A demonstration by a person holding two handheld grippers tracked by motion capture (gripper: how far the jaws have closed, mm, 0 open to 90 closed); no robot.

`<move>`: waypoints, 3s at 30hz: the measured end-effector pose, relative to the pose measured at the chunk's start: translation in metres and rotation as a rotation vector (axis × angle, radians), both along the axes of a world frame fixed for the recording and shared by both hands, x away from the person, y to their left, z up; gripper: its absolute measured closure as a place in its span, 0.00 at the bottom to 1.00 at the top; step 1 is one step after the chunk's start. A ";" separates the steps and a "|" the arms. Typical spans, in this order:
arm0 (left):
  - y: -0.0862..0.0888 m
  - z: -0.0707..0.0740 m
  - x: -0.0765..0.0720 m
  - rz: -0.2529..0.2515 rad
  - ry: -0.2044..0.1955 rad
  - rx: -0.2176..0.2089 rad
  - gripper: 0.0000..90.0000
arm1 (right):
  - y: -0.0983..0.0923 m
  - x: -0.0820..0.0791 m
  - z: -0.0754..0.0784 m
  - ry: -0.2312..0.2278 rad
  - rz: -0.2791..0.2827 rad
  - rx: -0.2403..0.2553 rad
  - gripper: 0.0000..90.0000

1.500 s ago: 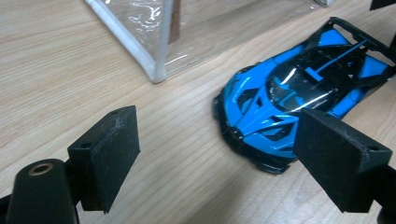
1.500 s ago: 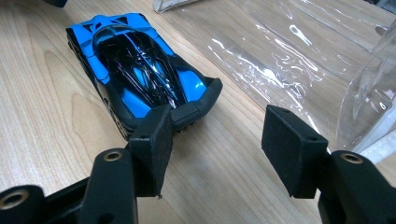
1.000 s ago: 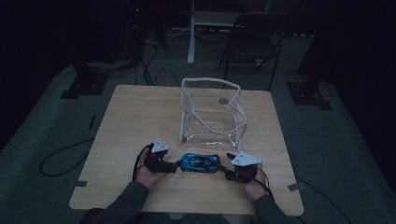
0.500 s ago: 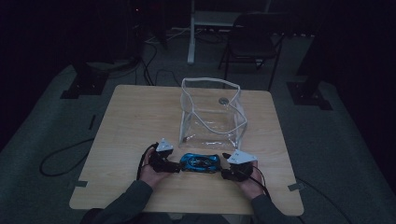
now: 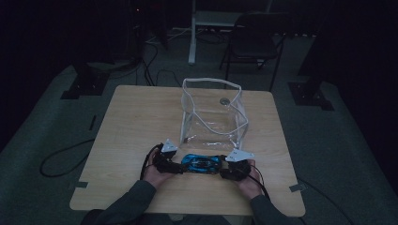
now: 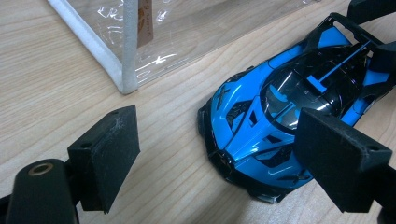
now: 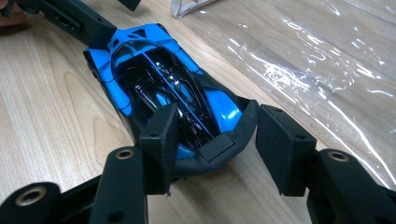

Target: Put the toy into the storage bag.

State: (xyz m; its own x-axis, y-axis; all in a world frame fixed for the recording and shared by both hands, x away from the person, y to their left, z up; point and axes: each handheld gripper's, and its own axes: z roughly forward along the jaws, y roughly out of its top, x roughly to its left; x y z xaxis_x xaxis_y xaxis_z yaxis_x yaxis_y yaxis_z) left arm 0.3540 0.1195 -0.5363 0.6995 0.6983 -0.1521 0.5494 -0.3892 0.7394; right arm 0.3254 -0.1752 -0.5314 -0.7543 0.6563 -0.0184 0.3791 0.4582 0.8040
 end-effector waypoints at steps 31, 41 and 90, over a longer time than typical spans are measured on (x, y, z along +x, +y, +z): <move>-0.002 -0.003 0.002 -0.101 0.108 -0.072 0.18 | -0.012 -0.002 -0.004 0.137 -0.011 0.128 0.61; -0.015 0.001 -0.003 -0.215 0.072 -0.030 0.25 | -0.012 -0.017 0.002 -0.010 0.060 0.052 0.70; -0.010 0.002 -0.022 -0.369 -0.023 -0.048 0.49 | -0.028 -0.028 0.000 -0.015 0.224 0.054 0.48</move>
